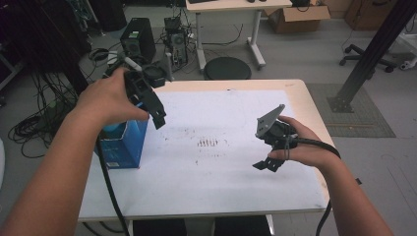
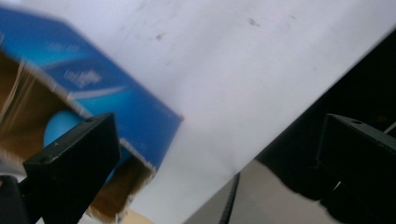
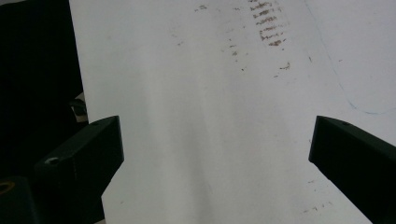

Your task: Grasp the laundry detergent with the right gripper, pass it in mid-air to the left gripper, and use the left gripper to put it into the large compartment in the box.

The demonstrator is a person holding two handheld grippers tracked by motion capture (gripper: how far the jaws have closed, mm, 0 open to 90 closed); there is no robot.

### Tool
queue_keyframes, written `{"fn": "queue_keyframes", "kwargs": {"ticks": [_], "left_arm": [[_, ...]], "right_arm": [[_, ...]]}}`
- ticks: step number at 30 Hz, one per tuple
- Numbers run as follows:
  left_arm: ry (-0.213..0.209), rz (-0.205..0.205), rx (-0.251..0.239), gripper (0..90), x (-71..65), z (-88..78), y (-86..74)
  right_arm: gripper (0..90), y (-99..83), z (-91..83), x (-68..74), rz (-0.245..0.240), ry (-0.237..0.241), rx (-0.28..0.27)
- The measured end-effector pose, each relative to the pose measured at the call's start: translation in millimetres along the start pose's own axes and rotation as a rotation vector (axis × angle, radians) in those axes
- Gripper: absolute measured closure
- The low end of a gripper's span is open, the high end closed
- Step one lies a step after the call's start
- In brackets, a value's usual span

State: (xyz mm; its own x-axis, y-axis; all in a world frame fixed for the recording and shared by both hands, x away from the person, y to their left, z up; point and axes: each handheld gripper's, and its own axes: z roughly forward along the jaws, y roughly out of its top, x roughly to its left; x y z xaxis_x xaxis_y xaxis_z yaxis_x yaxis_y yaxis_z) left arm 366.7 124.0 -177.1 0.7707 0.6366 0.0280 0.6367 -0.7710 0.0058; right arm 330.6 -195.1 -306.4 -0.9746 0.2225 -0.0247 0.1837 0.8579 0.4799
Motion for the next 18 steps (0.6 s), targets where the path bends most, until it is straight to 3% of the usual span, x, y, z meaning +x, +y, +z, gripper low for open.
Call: {"fn": "queue_keyframes", "kwargs": {"ticks": [3, 6, 7, 14, 17, 18], "left_arm": [[0.012, 0.125, 0.003, 0.2, -14.4, 4.1, 8.8], [0.014, 0.188, -0.008, 0.2, -23.9, 6.0, 13.6], [0.012, 0.225, -0.009, 0.2, -29.2, 7.4, 16.4], [0.009, 0.307, 0.013, 0.2, -41.3, 14.9, 23.4], [0.006, 0.376, 0.027, 0.2, -49.2, 19.0, 27.6], [0.006, 0.376, 0.027, 0.2, -49.2, 19.0, 27.6]], "right_arm": [[3.2, 1.4, -1.3, -0.7, 0.002, -0.004, 0.015], [3.4, 1.9, -3.7, -2.4, 0.012, -0.013, 0.032], [3.3, 3.0, -5.7, -4.1, 0.010, -0.016, 0.042], [3.3, 10.9, -11.8, -6.3, -0.004, -0.022, 0.054], [3.3, 15.8, -13.5, -8.1, -0.022, -0.014, 0.073], [3.3, 15.8, -13.5, -8.1, -0.022, -0.014, 0.073]]}}
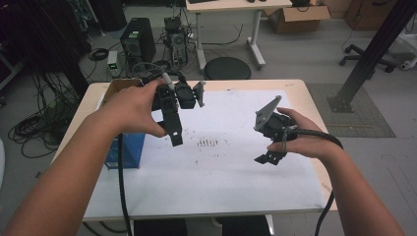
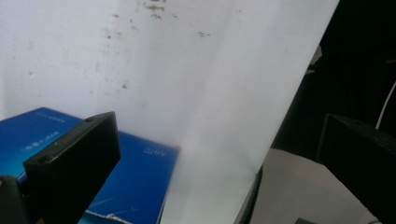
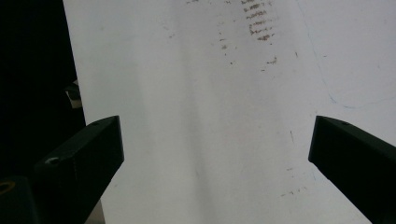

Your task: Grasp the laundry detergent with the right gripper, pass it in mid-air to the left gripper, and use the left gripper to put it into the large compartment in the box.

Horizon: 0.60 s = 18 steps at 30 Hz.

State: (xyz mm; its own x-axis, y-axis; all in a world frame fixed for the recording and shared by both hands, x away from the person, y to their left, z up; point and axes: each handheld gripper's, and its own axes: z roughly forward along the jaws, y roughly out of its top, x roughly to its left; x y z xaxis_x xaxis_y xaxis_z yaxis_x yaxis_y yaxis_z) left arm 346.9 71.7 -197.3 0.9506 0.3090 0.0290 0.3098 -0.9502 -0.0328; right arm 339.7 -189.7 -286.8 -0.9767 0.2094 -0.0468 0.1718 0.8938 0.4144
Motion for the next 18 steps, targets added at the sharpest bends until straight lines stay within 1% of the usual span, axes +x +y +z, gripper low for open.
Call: {"fn": "queue_keyframes", "kwargs": {"ticks": [2, 4, 6, 7, 8, 9, 12, 13, 15, 17, 18], "left_arm": [[0.003, 0.032, 0.003, 0.2, -3.2, 2.4, 3.2], [-0.003, 0.062, 0.005, 0.2, -7.0, 4.2, 6.2], [-0.014, 0.088, -0.006, 0.2, -9.5, 6.1, 8.2], [-0.013, 0.106, -0.001, 0.2, -11.0, 7.5, 9.6], [-0.013, 0.113, 0.004, 0.2, -12.0, 8.7, 10.2], [-0.017, 0.132, 0.018, 0.2, -12.8, 11.3, 11.4], [-0.024, 0.136, 0.028, 0.2, -12.5, 13.9, 11.6], [-0.014, 0.147, 0.031, 0.2, -12.8, 15.6, 11.5], [-0.019, 0.159, 0.034, 0.2, -12.6, 17.4, 10.6], [-0.014, 0.162, 0.034, 0.2, -12.8, 17.7, 10.1], [-0.018, 0.162, 0.035, 0.2, -12.7, 18.1, 9.4]], "right_arm": [[3.3, 1.6, -0.6, -2.4, -0.009, 0.002, 0.016], [3.3, 2.3, -0.6, -4.4, -0.015, 0.001, 0.024], [3.3, 2.7, 0.4, -6.8, -0.021, 0.006, 0.031], [3.4, 2.8, 1.0, -7.6, -0.025, 0.010, 0.035], [3.4, 3.0, 2.4, -9.6, -0.031, 0.015, 0.047], [3.4, 3.1, 2.9, -10.4, -0.033, 0.017, 0.047], [3.4, 3.9, 3.2, -11.1, -0.036, 0.021, 0.052], [3.4, 4.3, 3.8, -11.2, -0.038, 0.025, 0.053], [3.5, 5.5, 5.8, -11.2, -0.046, 0.036, 0.066], [3.5, 5.8, 6.5, -11.4, -0.048, 0.039, 0.071], [3.5, 6.0, 7.3, -11.3, -0.046, 0.038, 0.074]]}}
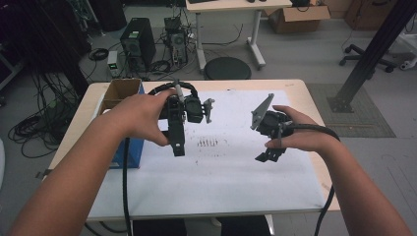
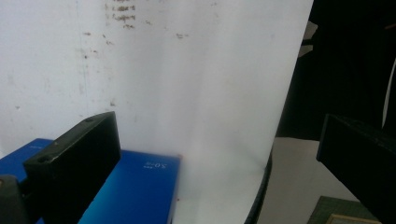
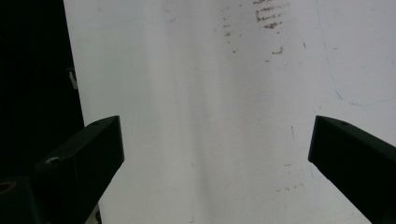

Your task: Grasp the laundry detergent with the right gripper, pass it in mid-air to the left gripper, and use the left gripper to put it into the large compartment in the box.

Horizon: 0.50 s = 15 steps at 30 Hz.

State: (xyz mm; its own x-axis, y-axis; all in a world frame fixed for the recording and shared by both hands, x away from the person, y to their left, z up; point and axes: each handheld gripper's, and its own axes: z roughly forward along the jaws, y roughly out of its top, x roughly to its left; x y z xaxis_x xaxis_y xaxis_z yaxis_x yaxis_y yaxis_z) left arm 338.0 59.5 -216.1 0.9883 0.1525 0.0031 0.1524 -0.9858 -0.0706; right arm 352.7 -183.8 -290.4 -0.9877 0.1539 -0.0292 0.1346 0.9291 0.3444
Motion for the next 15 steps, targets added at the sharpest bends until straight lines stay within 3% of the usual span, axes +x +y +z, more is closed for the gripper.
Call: {"fn": "queue_keyframes", "kwargs": {"ticks": [15], "left_arm": [[-0.002, -0.010, -0.011, 0.2, 3.9, 0.7, -9.8]], "right_arm": [[3.5, 4.3, -0.9, 4.8, 0.000, -0.006, -0.004]]}}
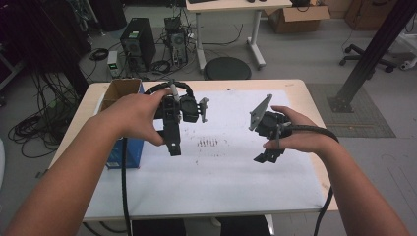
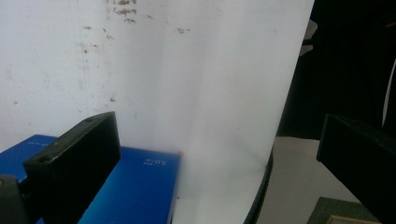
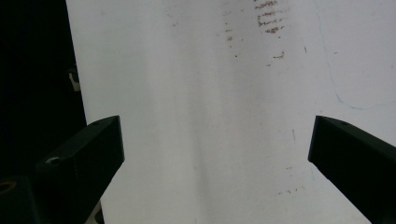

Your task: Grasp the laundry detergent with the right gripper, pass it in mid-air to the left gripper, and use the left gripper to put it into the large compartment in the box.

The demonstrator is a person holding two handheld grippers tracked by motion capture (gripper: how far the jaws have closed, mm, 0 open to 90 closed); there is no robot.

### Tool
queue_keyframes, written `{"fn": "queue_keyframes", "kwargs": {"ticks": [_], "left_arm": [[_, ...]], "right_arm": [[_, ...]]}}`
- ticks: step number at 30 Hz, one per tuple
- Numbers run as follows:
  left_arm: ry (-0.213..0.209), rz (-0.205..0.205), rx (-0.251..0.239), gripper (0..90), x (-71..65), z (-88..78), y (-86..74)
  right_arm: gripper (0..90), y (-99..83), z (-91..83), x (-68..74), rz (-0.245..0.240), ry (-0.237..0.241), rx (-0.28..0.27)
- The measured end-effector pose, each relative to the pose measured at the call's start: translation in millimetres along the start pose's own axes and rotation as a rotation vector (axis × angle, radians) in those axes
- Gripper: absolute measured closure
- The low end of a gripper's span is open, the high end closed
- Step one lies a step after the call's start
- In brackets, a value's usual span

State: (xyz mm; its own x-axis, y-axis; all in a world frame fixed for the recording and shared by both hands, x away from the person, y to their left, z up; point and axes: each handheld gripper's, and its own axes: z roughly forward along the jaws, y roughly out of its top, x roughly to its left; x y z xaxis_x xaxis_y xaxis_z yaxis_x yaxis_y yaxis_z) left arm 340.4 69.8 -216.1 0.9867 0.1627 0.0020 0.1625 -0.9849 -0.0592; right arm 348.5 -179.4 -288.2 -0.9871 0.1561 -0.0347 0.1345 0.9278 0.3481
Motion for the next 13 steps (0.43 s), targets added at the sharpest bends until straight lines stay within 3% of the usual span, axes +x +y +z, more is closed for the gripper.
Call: {"fn": "queue_keyframes", "kwargs": {"ticks": [13], "left_arm": [[0.005, 0.001, -0.003, 0.2, 0.8, 0.1, -4.6]], "right_arm": [[3.5, 2.0, 3.2, -0.8, 0.004, 0.004, 0.003]]}}
